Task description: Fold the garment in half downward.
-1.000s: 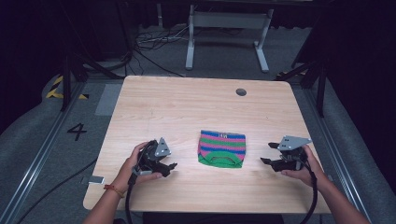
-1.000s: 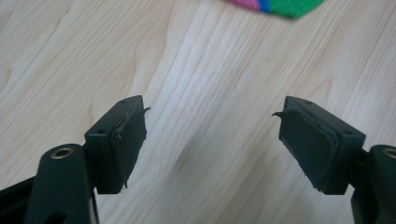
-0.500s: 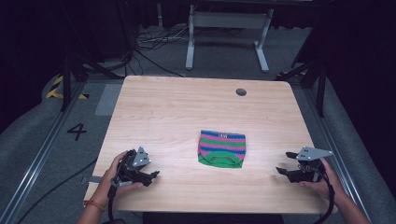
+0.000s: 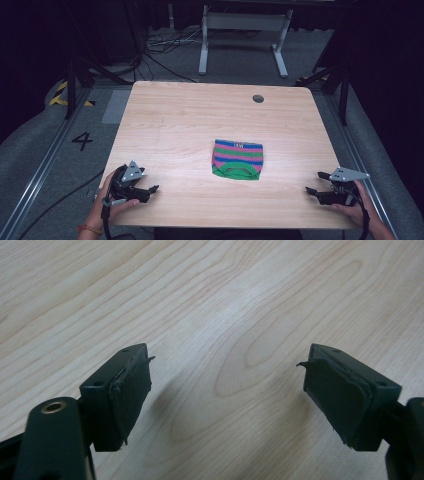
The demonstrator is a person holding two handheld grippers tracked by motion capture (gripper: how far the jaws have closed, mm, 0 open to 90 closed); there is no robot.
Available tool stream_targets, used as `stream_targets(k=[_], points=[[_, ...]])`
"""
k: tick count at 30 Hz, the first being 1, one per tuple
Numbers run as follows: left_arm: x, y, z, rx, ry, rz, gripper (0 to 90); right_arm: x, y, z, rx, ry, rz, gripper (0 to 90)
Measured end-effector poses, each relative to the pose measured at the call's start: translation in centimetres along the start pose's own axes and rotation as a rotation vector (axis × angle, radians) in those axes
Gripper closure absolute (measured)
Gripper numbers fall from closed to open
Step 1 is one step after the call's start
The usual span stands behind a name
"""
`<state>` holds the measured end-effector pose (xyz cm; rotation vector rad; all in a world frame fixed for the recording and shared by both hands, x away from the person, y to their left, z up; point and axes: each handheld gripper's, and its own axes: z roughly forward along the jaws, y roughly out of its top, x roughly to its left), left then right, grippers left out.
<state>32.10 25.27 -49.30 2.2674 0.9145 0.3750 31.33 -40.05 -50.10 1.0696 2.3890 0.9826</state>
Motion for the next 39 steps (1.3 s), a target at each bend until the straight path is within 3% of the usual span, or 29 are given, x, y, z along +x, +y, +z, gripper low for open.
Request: stream_targets(k=[3, 5, 10, 19, 39], points=[[0.5, -0.8, 0.1, -0.014, -0.025, -0.046, 18.9, -0.7, -0.7, -0.1, -0.018, 0.033, 0.051, 19.8], [0.6, -0.9, -0.1, -0.039, -0.017, -0.057, 18.4, -1.0, -0.9, -0.3, -0.019, 0.029, 0.053, 19.4], [0.3, -0.8, 0.1, -0.008, 0.001, -0.076, 17.1, -1.1, -1.0, -0.3, -0.021, 0.023, 0.057, 19.3], [0.1, -0.7, 0.2, -0.01, 0.03, -0.092, 16.3, -1.1, -1.0, -0.3, -0.02, 0.023, 0.057, 19.2], [0.0, -0.5, 0.4, 0.001, 0.04, -0.109, 12.7, -1.1, -1.0, -0.3, -0.02, 0.021, 0.058, 19.2]])
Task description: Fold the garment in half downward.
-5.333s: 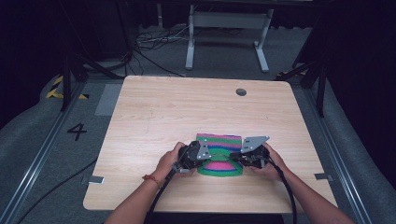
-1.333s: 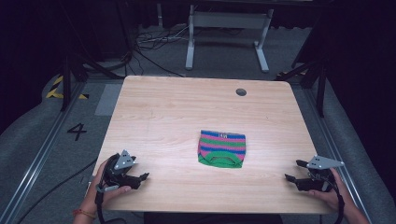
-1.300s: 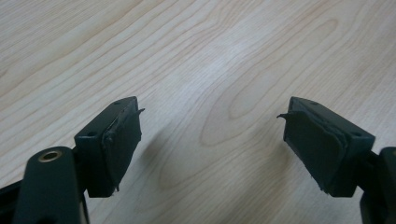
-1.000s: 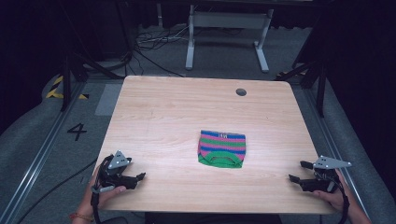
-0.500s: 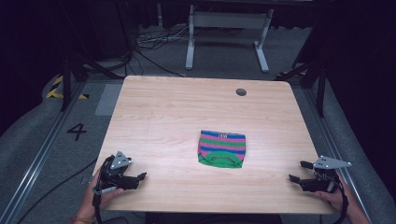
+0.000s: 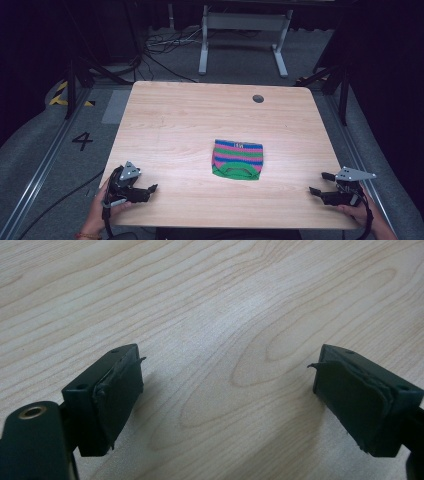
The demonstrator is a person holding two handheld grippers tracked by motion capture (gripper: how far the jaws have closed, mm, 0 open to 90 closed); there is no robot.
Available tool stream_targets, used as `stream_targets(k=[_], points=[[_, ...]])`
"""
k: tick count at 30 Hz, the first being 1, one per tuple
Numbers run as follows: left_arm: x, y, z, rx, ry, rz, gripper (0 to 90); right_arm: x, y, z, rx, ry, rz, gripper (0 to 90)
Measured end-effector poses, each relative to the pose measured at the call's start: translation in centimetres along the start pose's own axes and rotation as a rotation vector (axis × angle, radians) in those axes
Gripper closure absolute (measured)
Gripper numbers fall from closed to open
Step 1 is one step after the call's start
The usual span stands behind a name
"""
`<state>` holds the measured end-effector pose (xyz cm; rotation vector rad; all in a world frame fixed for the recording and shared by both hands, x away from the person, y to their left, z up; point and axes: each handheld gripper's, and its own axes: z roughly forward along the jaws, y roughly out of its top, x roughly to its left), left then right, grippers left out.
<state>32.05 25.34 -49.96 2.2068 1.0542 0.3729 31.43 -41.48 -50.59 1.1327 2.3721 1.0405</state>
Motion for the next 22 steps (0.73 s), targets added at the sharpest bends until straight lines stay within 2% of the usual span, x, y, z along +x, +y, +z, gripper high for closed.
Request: stream_targets(k=[17, 22], points=[[0.03, 0.04, 0.07, 0.002, 0.005, -0.002, 11.5, -0.06, 0.03, 0.03, 0.001, 0.002, -0.001, 19.2], [0.03, 0.12, 0.18, 0.015, 0.018, -0.02, 8.6, -0.04, 0.02, 0.02, 0.001, 0.0, 0.0, 19.2]])
